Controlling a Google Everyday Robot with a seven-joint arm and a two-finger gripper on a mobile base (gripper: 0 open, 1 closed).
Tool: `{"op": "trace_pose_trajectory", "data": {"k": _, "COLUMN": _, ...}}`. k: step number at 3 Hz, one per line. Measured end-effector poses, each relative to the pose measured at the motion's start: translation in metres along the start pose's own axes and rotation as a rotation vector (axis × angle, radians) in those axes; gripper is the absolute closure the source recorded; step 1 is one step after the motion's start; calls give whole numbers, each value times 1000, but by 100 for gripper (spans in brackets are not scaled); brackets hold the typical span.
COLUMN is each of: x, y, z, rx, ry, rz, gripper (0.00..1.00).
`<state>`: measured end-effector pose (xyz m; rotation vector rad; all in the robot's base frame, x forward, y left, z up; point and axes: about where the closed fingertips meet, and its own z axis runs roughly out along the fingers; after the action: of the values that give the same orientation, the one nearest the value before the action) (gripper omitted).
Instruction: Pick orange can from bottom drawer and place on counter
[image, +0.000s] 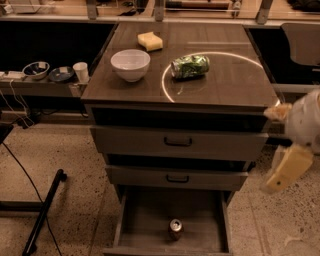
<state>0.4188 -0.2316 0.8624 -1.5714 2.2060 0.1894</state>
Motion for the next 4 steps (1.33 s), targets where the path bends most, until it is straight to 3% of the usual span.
{"op": "trace_pose_trajectory", "data": {"k": 1, "x": 29, "y": 14, "z": 16, "rx": 6, "ry": -59, "rz": 76, "gripper": 0}}
{"op": "trace_pose_trajectory", "data": {"k": 2, "x": 31, "y": 7, "z": 31, "rx": -14, "ry": -60, "rz": 87, "gripper": 0}}
{"op": "trace_pose_trajectory", "data": {"k": 3, "x": 44, "y": 23, "z": 95, "rx": -100, "ry": -155, "rz": 121, "gripper": 0}}
{"op": "trace_pose_trajectory", "data": {"k": 4, "x": 75, "y": 54, "z": 186, "rx": -145, "ry": -325, "rz": 179, "gripper": 0}}
